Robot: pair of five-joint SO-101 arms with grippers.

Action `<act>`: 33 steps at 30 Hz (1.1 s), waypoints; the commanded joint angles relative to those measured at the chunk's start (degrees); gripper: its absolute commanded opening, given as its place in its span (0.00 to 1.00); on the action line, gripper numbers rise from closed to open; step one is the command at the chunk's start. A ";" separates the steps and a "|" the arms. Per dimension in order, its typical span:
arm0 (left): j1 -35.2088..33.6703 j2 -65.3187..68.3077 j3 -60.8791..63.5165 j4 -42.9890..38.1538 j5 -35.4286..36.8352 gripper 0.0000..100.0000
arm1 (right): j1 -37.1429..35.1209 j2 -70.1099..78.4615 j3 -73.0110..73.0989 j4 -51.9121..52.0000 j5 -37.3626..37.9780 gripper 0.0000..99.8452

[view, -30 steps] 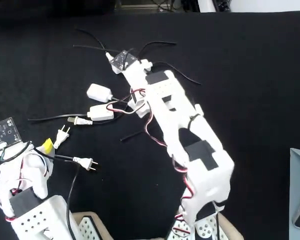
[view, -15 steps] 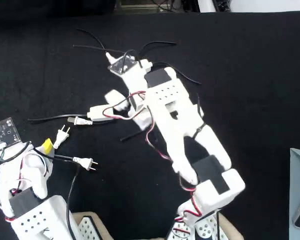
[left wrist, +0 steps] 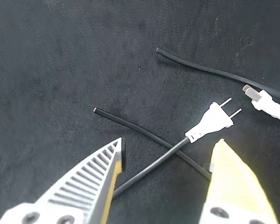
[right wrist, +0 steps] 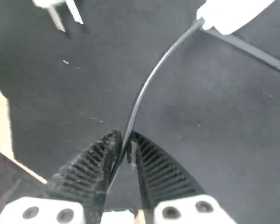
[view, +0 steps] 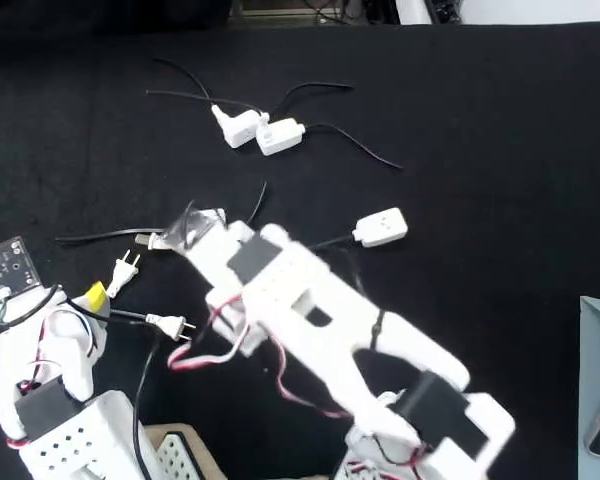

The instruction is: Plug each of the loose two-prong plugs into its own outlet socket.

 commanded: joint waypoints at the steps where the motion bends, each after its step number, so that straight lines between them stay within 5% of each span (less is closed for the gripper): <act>1: -0.48 -0.26 -3.21 0.18 0.18 0.30 | -4.40 -5.76 2.95 -7.56 -1.58 0.01; 5: -0.48 -0.26 -3.21 0.09 0.18 0.30 | -6.77 -7.16 4.18 -13.19 -1.58 0.02; 8: -0.48 -0.26 -3.21 0.09 0.18 0.30 | -8.44 -7.69 4.09 -13.10 -2.73 0.12; 11: -0.40 -0.26 -3.30 -0.62 0.18 0.30 | -9.49 -8.92 3.38 -9.23 -5.19 0.23; 16: -0.04 -0.26 -3.56 -2.29 0.18 0.30 | -8.97 -16.75 -0.04 2.20 -5.27 0.24; 24: 2.15 0.00 -9.27 -2.64 -1.14 0.30 | 8.44 -34.24 1.71 7.91 -5.10 0.24; 33: 23.60 0.44 -8.57 -2.20 -6.68 0.30 | 26.46 -39.34 20.97 -7.56 -5.10 0.24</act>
